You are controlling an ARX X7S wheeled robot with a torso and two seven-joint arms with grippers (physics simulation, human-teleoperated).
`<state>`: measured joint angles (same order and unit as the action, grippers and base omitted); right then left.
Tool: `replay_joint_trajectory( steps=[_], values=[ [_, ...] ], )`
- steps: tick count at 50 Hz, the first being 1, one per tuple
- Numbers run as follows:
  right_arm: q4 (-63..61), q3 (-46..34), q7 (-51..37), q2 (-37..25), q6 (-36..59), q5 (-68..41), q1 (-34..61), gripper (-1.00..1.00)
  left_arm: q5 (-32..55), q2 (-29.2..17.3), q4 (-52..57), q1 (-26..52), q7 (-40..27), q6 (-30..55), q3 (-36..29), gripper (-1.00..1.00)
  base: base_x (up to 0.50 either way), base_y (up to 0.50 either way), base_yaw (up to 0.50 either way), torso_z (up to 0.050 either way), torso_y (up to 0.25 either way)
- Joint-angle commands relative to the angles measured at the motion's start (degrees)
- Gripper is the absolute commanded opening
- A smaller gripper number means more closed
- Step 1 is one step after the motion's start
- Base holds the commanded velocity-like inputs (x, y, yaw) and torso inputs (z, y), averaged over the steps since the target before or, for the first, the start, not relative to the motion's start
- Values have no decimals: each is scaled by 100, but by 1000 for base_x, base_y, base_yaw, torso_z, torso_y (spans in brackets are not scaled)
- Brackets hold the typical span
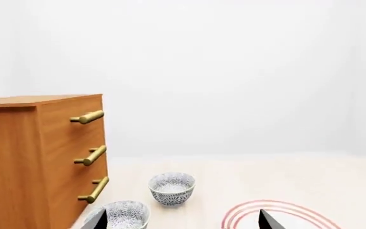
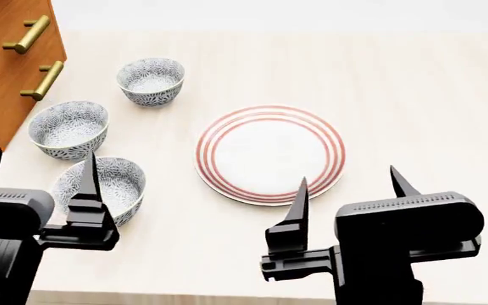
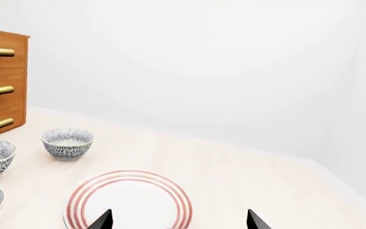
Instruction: Put the bowl at the front on the plate.
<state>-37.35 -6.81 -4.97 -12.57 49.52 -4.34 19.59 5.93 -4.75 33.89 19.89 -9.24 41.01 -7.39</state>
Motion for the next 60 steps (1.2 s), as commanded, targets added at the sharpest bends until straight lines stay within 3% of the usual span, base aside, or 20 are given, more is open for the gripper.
replay_joint_trajectory(
  steps=[1, 17, 36, 60],
  values=[
    [-399, -190, 78, -193, 909, -7, 744, 100, 296, 104, 579, 789, -132, 889, 89, 100, 0, 0, 0, 0, 0],
    [-752, -294, 186, -250, 1967, -121, 1793, 100, 740, 74, 1199, 1644, -230, 1913, 170, 100, 0, 0, 0, 0, 0],
    [-1056, -406, 371, -432, 3142, -270, 3036, 100, 1468, 348, 1504, 2802, -498, 3088, 533, 100, 0, 0, 0, 0, 0],
    [-863, -624, 566, -580, 3610, -454, 3885, 100, 1951, 184, 1336, 3183, -903, 3106, 578, 100, 0, 0, 0, 0, 0]
  ],
)
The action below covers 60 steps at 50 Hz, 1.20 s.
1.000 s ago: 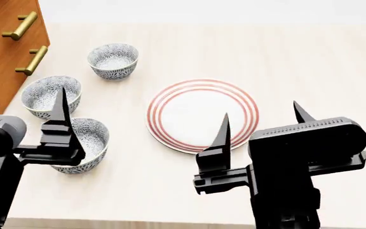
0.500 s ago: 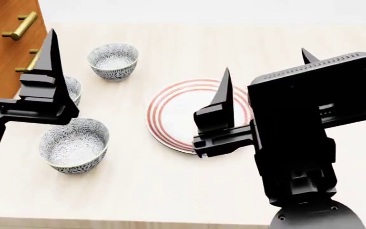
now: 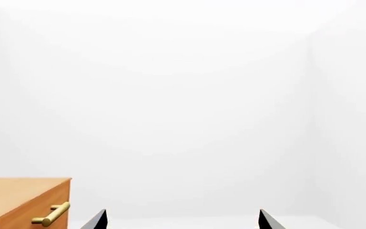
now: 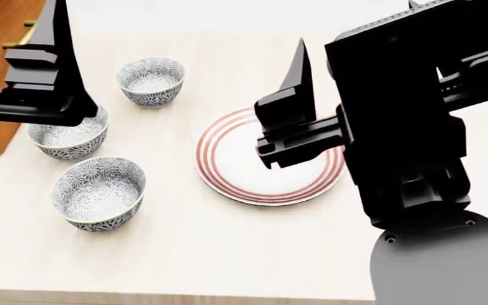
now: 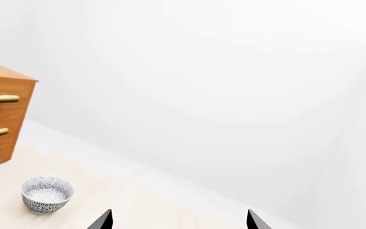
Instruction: Put the bowl at the front on the plate.
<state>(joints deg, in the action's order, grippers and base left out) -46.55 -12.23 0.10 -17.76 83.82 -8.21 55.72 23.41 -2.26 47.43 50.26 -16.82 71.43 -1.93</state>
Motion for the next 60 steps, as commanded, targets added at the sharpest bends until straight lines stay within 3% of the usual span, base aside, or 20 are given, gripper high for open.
replay_joint_trajectory(
  steps=[1, 60],
  values=[
    [62, -82, 62, -60, 177, -72, 275, 100, 224, -66, -12, 161, -163, 83, 43, 100, 0, 0, 0, 0, 0],
    [83, 47, 20, -18, -115, -248, 26, 100, 683, -401, -183, -265, -531, -437, -58, 100, 129, 0, 0, 0, 0]
  ],
)
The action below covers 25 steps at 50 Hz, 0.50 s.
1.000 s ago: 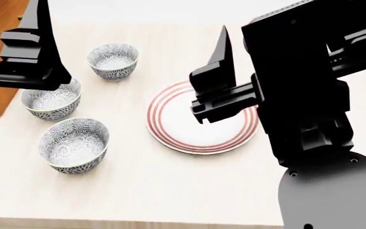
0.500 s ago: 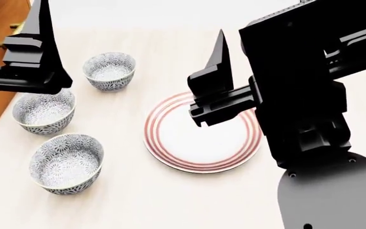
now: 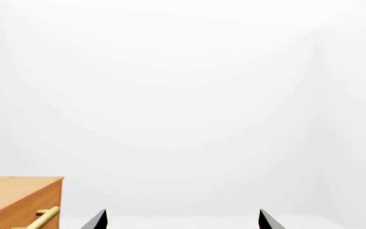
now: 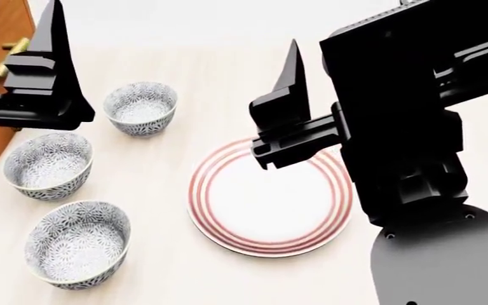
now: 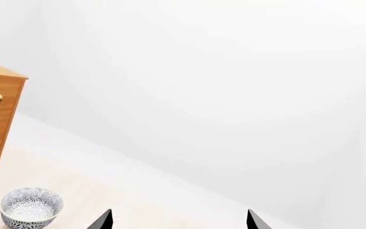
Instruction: Put the bowl at the front on the plate.
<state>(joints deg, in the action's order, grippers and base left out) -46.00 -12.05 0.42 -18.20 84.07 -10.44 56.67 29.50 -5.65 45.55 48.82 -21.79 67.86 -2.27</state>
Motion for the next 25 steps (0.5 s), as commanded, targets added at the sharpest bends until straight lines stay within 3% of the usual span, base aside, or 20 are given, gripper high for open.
replay_joint_trajectory(
  steps=[1, 12, 25],
  values=[
    [28, 24, -13, 24, -149, -28, -72, 100, 93, -60, 8, -124, -37, -68, -14, 100, 70, 0, 0, 0, 0],
    [49, 50, -43, 36, -161, -44, -82, 100, 160, -108, -6, -124, -96, -100, -33, 100, 20, 0, 0, 0, 0],
    [72, 41, -59, 18, -177, -72, -91, 100, 234, -147, -20, -132, -169, -141, -64, 100, 149, 0, 0, 0, 0]
  ],
)
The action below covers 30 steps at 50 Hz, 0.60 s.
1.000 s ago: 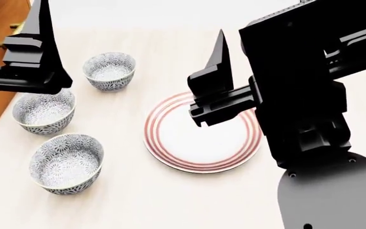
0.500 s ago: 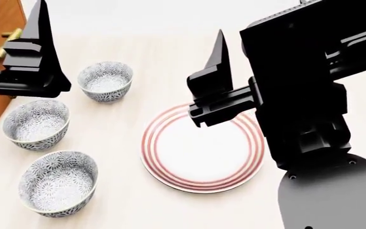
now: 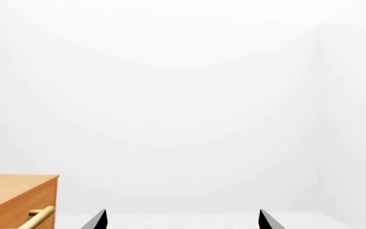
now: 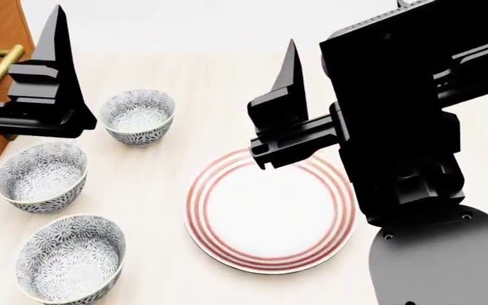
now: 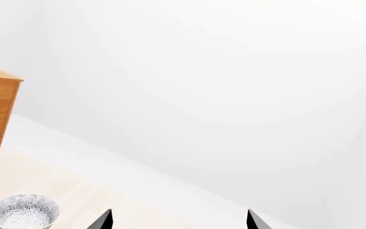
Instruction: Put the bowl at the front on the plate.
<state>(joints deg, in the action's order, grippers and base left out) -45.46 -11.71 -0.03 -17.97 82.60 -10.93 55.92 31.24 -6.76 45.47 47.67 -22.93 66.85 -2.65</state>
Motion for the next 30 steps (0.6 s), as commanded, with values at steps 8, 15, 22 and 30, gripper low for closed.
replay_joint_trajectory(
  steps=[8, 15, 22, 30],
  values=[
    [26, 5, -20, -21, -44, -41, -24, 100, 113, -57, -12, -34, -99, -57, -36, 100, 161, 0, 0, 0, 0],
    [7, 1, -30, -24, -20, -61, -9, 100, 158, -79, -6, -38, -141, -66, -36, 100, 159, 0, 0, 0, 0],
    [17, -9, -42, -28, -26, -76, -7, 100, 185, -110, -42, -54, -156, -124, -47, 100, 160, 0, 0, 0, 0],
    [21, -14, -60, -22, -33, -92, 0, 100, 219, -140, -55, -58, -190, -159, -60, 100, 160, 0, 0, 0, 0]
  ],
)
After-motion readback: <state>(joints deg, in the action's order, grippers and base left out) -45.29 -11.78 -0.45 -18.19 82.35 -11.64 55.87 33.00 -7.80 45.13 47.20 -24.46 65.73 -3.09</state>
